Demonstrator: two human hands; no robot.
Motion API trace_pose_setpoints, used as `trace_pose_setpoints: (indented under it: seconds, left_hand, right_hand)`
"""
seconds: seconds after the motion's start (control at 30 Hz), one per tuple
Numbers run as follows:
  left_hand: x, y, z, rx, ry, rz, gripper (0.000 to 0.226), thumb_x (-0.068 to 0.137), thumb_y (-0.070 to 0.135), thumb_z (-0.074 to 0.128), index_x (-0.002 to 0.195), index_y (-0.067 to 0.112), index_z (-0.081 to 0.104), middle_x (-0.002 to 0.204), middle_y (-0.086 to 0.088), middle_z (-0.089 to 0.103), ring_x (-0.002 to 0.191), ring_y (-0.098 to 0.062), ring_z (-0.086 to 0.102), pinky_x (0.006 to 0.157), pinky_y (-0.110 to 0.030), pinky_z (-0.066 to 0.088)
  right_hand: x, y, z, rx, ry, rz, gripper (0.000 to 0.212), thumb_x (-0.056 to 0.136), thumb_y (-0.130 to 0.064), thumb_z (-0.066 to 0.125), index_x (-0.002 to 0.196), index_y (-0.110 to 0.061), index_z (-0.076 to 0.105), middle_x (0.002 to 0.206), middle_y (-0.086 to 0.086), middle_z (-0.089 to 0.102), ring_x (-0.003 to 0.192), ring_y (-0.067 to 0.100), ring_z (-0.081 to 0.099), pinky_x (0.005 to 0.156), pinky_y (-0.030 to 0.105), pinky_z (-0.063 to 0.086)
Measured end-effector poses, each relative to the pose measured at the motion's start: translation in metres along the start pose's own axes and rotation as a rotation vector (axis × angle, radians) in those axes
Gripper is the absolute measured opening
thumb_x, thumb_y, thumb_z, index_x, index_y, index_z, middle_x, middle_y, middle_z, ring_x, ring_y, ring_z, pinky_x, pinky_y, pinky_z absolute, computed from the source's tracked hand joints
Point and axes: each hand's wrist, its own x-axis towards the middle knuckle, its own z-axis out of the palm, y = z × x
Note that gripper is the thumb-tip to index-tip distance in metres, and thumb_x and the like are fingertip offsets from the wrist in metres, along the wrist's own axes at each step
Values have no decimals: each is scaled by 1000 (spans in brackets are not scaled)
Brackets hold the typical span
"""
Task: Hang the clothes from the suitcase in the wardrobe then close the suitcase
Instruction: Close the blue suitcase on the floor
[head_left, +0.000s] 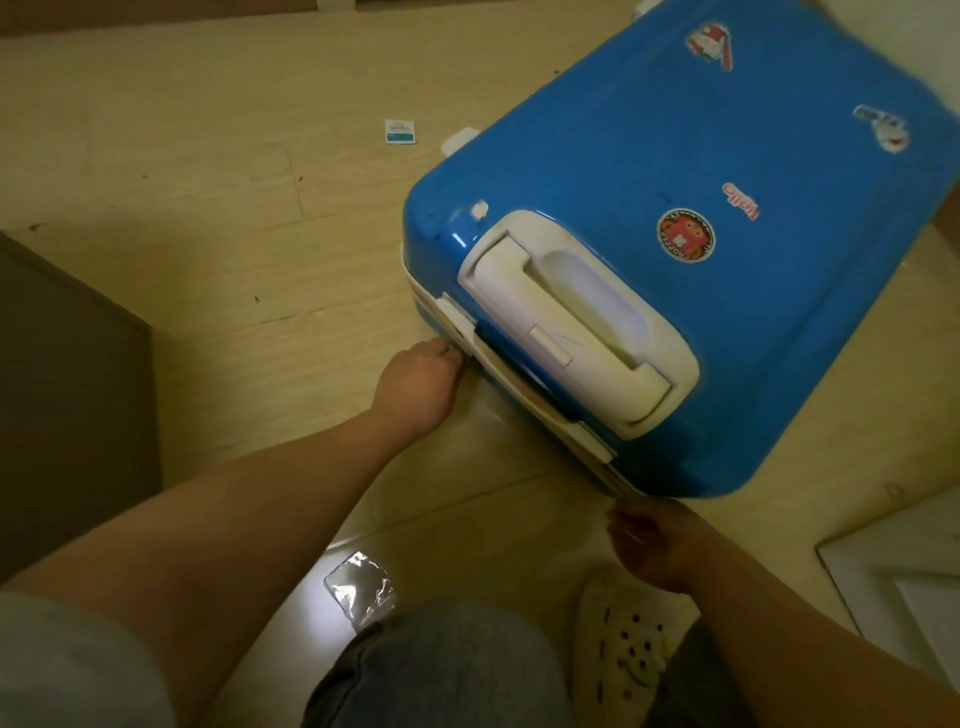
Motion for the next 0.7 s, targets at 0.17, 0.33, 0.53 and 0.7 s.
trace_pose_setpoints:
  seconds: [0.17, 0.33, 0.53, 0.7]
  left_hand:
    - [-4, 4, -1, 33, 6, -4, 34, 102, 25, 34, 127, 13, 53, 118, -12, 55, 107, -28, 54, 84, -34, 44]
    - [-5, 7, -3, 20, 4, -41, 34, 102, 23, 34, 126, 10, 54, 118, -13, 56, 108, -28, 54, 86, -33, 44]
    - [-10, -8, -11, 25, 16, -89, 34, 102, 19, 34, 122, 5, 57, 117, -15, 56, 110, -30, 53, 87, -33, 41]
    - [-23, -23, -6, 78, 15, -63, 32, 99, 14, 38, 123, 7, 57, 115, -14, 58, 108, -29, 54, 87, -34, 42]
  right_hand:
    - [-12, -28, -17, 426, 128, -144, 39, 101, -25, 32, 137, -14, 42, 137, 4, 48, 127, 24, 45, 103, 35, 39]
    - [-25, -30, -6, 353, 71, -213, 42, 99, -31, 36, 138, -15, 40, 133, 5, 48, 128, 30, 42, 104, 43, 38]
    - [-33, -25, 21, 223, 6, -206, 39, 100, -25, 36, 137, -11, 41, 137, 10, 47, 126, 35, 43, 103, 45, 40]
    - [-35, -11, 57, 211, -91, -181, 43, 100, -32, 37, 138, -12, 40, 139, 11, 46, 127, 37, 42, 99, 49, 42]
